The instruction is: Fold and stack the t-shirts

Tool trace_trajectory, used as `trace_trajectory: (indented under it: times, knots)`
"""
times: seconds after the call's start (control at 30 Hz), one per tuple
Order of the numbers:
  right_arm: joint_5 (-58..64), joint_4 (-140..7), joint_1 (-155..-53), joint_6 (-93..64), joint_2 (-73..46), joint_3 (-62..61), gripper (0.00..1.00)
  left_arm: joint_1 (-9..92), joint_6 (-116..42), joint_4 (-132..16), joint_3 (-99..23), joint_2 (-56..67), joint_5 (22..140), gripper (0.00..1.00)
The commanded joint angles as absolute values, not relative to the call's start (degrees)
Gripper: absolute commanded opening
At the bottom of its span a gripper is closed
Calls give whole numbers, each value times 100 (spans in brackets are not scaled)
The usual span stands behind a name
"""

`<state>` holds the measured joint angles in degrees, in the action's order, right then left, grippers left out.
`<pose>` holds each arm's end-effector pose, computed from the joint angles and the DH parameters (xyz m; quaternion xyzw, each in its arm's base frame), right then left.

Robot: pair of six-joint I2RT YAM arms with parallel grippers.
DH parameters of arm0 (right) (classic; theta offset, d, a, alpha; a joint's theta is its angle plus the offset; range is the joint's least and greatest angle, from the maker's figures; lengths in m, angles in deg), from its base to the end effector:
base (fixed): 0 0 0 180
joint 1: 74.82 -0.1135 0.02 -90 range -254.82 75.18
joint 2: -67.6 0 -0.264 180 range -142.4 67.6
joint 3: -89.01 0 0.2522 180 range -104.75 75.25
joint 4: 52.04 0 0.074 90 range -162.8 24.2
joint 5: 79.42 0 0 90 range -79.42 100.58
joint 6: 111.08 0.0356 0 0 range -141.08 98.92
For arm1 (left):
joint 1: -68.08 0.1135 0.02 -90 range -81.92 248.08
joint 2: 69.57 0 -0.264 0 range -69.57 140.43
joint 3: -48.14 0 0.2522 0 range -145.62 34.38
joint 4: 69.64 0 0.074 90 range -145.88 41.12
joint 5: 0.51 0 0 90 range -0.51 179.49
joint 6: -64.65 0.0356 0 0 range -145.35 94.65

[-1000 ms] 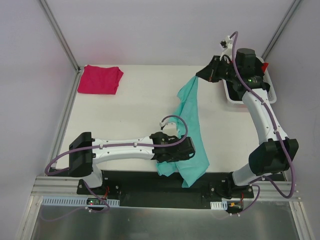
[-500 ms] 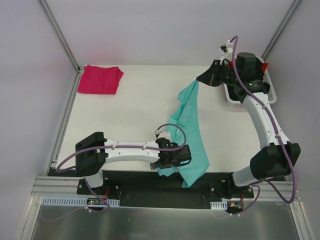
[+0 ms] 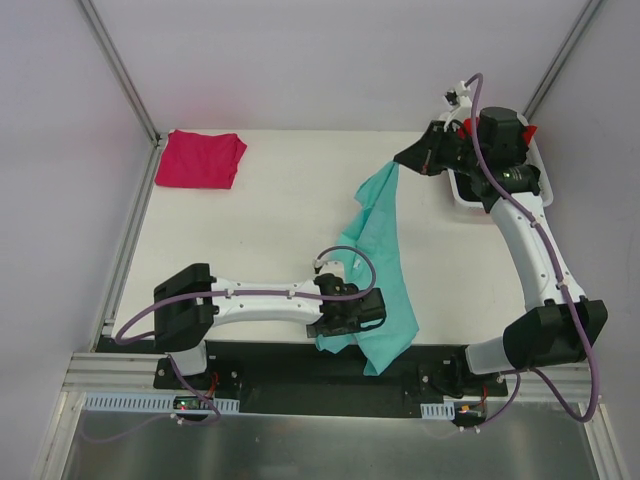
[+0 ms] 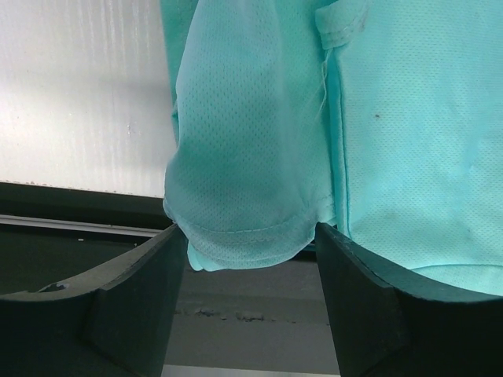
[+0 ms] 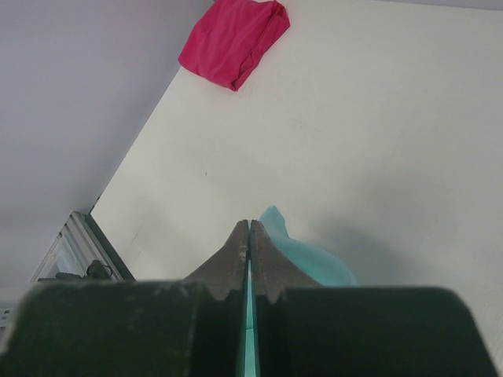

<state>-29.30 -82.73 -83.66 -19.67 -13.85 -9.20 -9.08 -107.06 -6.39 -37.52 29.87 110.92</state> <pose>0.3133 0.0718 0.4229 -0.2577 0.7252 0.3193 0.5529 0.0865 -0.3211 0.2094 -0.0597 0.9747 -0.0752 0.2019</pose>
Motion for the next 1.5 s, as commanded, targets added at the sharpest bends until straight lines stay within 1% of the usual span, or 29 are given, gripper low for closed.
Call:
trace_trajectory:
  times: [0.0,0.07,0.17,0.2,0.27,0.3,0.4,0.43,0.47,0.5,0.53,0.83,1.03,1.13,1.27,1.37,1.47]
  knots:
    - [-3099,-8109,-8449,-2073,-1238,-878,1,-864,-10639,-289,-4050,2921,11164,65]
    - [-3099,-8127,-8475,-2082,-1238,-860,1,-856,-10586,-227,-4120,2922,11147,65]
    - [-3082,-8153,-8536,-2082,-1229,-878,1,-865,-10516,-104,-4279,2992,11164,62]
    - [-3064,-8162,-8554,-2082,-1229,-869,1,-865,-10507,-60,-4340,3044,11173,58]
    - [-3064,-8162,-8554,-2082,-1220,-878,1,-856,-10507,-16,-4375,3097,11173,52]
    - [-3064,-8162,-8563,-2073,-1220,-878,1,-856,-10489,1,-4402,3150,11147,44]
    - [-3090,-8180,-8572,-2082,-1212,-887,1,-847,-10472,10,-4446,3264,11103,31]
    - [-3099,-8171,-8572,-2082,-1212,-887,1,-856,-10463,10,-4455,3290,11094,18]
    - [-3099,-8171,-8581,-2213,-1203,-878,1,-856,-10454,28,-4463,3299,11094,9]
    - [-3099,-8180,-8581,-2214,-1203,-878,1,-847,-10463,28,-4472,3317,11076,4]
    - [-3099,-8188,-8581,-2214,-1203,-869,1,-847,-10437,28,-4481,3335,11067,0]
    - [-3055,-8294,-8651,-2284,-1203,-851,1,-698,-10288,467,-4718,3115,11313,0]
    - [-2915,-8584,-8721,-2442,-1168,-834,1,-171,-9910,1740,-5526,2536,12139,0]
    - [-2871,-8628,-8739,-2486,-1071,-755,1,426,-9532,1953,-5685,1939,12376,0]
    - [-2757,-8672,-8739,-2539,-948,-684,1,1408,-9119,1970,-5379,929,12535,0]
    - [-2765,-8707,-8748,-2539,-965,-693,1,1876,-8697,1970,-5229,594,12526,0]
    - [-2783,-8716,-8774,-2522,-1000,-684,1,2255,-8389,1970,-5176,540,12544,0]
